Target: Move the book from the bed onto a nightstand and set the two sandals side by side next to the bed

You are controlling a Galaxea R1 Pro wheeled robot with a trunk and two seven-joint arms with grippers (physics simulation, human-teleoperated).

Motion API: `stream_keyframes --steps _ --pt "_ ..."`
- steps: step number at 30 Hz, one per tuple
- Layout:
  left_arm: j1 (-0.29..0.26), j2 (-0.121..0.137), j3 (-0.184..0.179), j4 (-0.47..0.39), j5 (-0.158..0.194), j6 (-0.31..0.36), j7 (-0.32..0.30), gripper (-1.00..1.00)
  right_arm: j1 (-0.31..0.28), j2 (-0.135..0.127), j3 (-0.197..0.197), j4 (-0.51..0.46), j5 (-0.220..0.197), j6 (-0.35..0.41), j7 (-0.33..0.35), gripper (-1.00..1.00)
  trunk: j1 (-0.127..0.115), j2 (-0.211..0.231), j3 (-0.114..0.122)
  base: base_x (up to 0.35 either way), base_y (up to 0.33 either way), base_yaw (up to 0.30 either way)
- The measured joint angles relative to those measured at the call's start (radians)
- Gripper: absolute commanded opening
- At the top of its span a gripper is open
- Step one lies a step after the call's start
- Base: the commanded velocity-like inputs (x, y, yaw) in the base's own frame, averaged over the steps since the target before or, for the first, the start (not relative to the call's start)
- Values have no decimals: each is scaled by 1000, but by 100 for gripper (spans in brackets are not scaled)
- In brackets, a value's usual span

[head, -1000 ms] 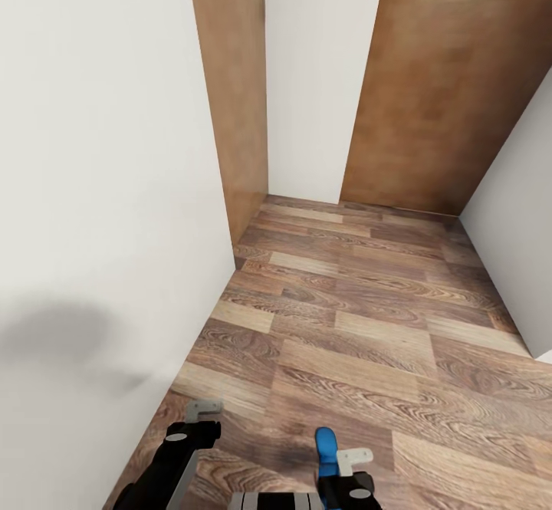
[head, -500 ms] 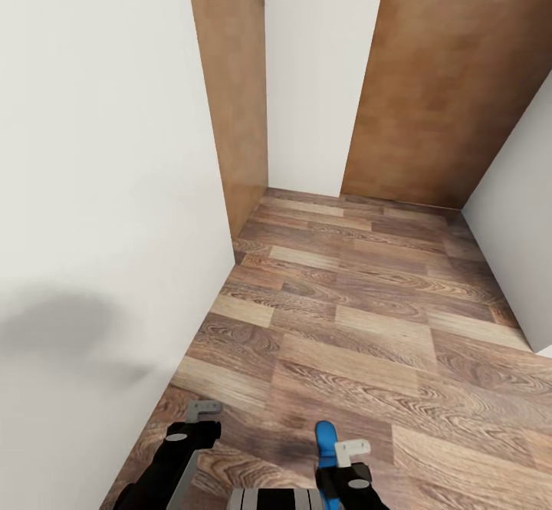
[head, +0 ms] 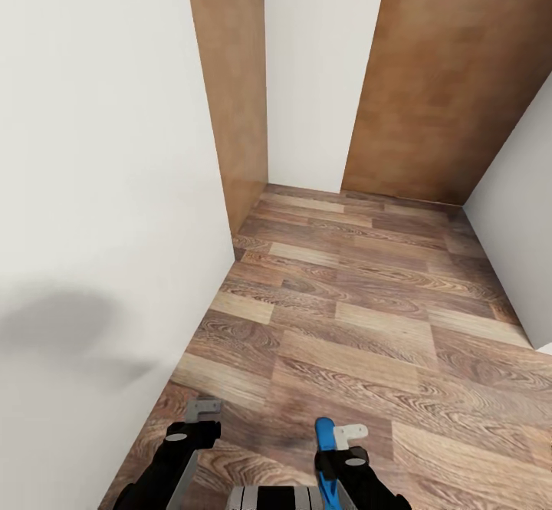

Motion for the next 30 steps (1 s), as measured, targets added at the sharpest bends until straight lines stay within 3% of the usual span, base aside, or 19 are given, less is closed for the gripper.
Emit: stream_keyframes --steps 11,25,30 --pt "0 0 0 0 1 -2 2 100 -12 0 0 -1 1 45 -1 100 5 -3 -43 0 0 0" --pt "4 0 -1 -50 1 0 3 100 -20 -1 0 1 0 52 -1 100 5 -3 -43 0 0 0" --pt "21 -1 -1 -164 2 30 3 100 -21 -1 0 1 0 52 -1 100 5 -3 -43 0 0 0"
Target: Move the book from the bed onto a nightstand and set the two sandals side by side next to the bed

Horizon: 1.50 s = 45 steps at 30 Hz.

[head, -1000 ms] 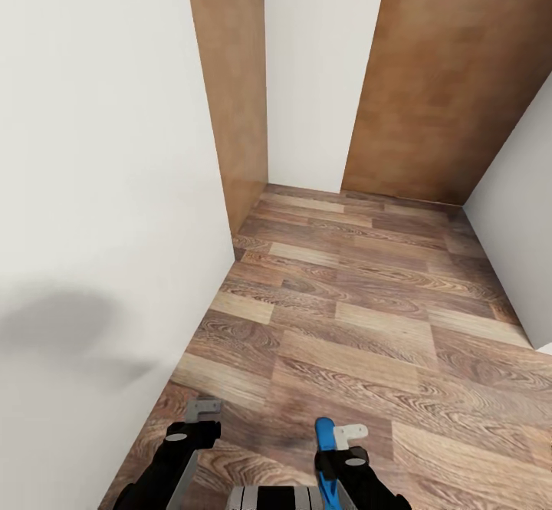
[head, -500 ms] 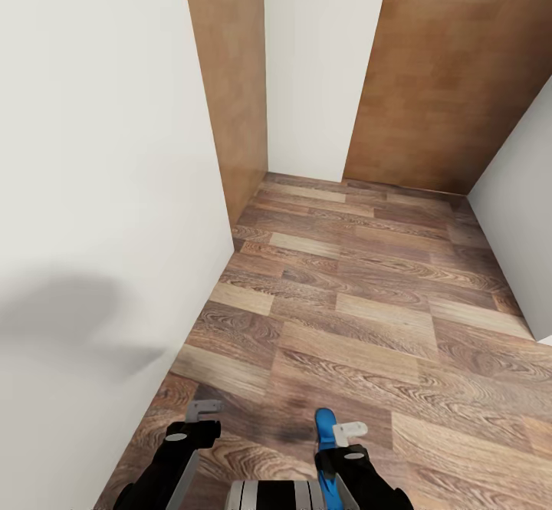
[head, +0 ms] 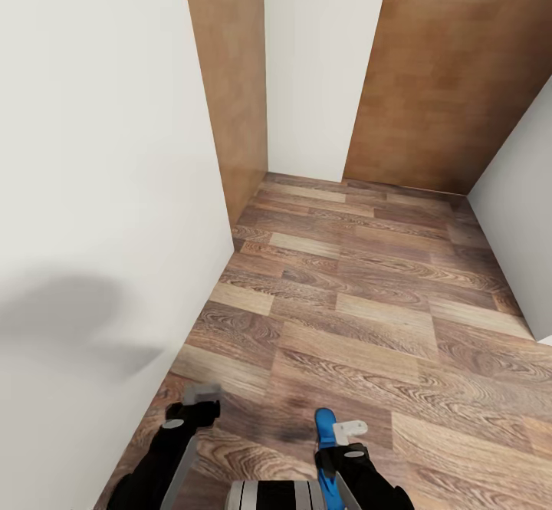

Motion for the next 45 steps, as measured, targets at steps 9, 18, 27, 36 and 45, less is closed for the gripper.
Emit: stream_keyframes --steps 9,18,27,36,45 --pt "63 0 -1 -278 0 196 0 100 0 0 -1 0 2 1 0 100 0 0 0 0 0 0" --pt "81 -2 -8 -488 0 479 1 100 0 -1 -1 0 4 0 0 100 0 0 0 0 0 0" --pt "85 -1 -10 -534 11 548 -4 100 0 -1 -2 -1 5 1 -1 100 1 -1 -11 0 0 0" --pt "87 0 -9 -540 27 558 -5 100 -2 -3 -3 -1 5 1 -1 100 3 -2 -27 0 0 0" --pt "88 -1 -10 -537 32 527 -4 100 -11 -7 -4 -1 4 1 -1 100 4 -2 -31 0 0 0"
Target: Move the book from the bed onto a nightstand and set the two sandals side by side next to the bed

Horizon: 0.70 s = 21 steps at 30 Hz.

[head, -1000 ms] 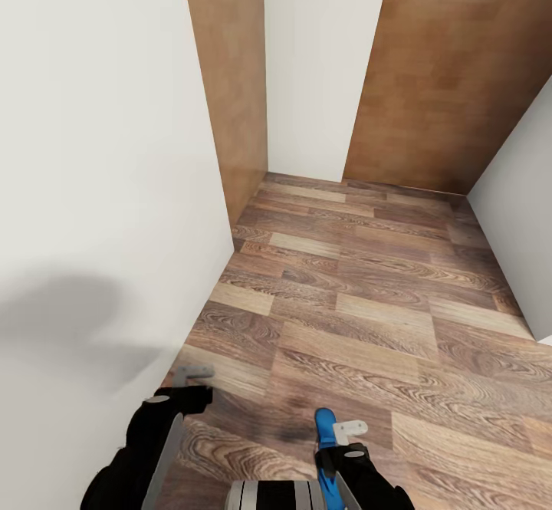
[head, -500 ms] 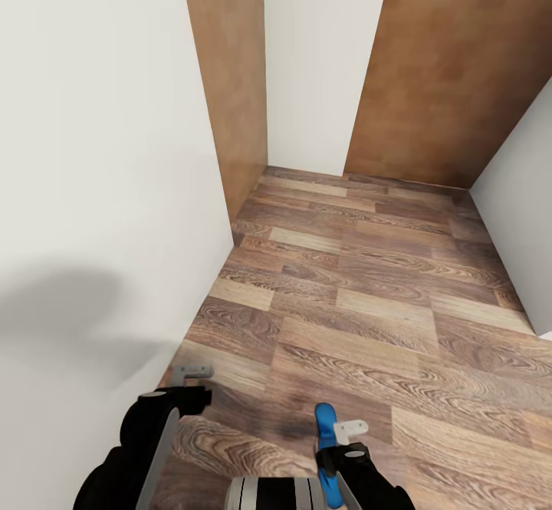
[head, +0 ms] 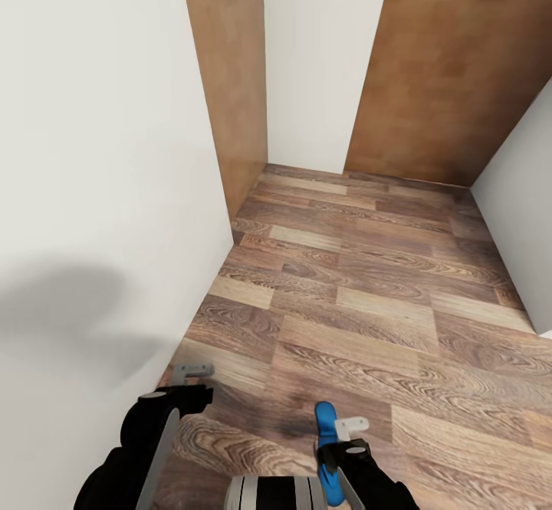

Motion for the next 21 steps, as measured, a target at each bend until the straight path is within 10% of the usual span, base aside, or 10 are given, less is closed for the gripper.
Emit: stream_keyframes --steps 21 --pt "1 -1 0 15 3 -15 -1 100 -43 0 0 1 -4 4 0 100 4 -2 -31 0 0 0"
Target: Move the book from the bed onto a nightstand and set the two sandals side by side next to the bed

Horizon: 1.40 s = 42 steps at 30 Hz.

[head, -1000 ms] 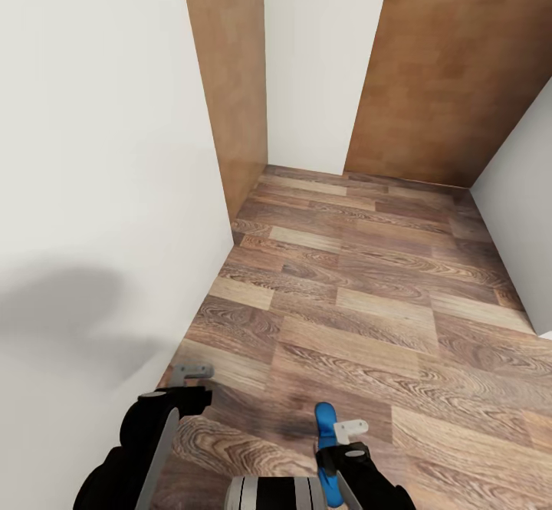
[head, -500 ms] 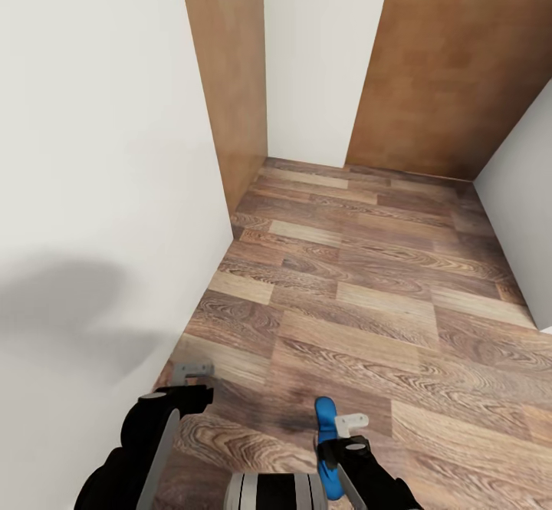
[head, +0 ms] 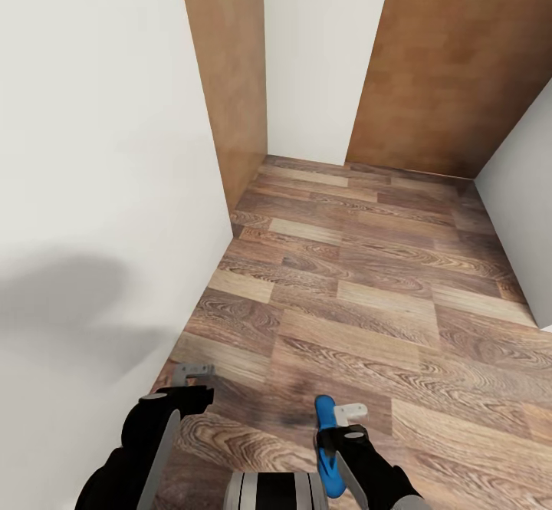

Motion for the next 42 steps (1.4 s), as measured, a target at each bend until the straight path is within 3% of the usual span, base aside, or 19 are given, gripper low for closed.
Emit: stream_keyframes --steps 33,36,42 --pt "0 1 0 3 3 -14 -1 100 -22 -2 5 6 0 -9 2 100 0 0 0 0 0 0" --pt "0 1 0 3 3 -15 -1 100 -21 -2 5 6 -1 -11 2 100 1 -1 -11 0 0 0" --pt "0 1 0 3 3 -16 -1 100 -21 -2 5 12 0 -14 2 100 1 -1 -12 0 0 0"
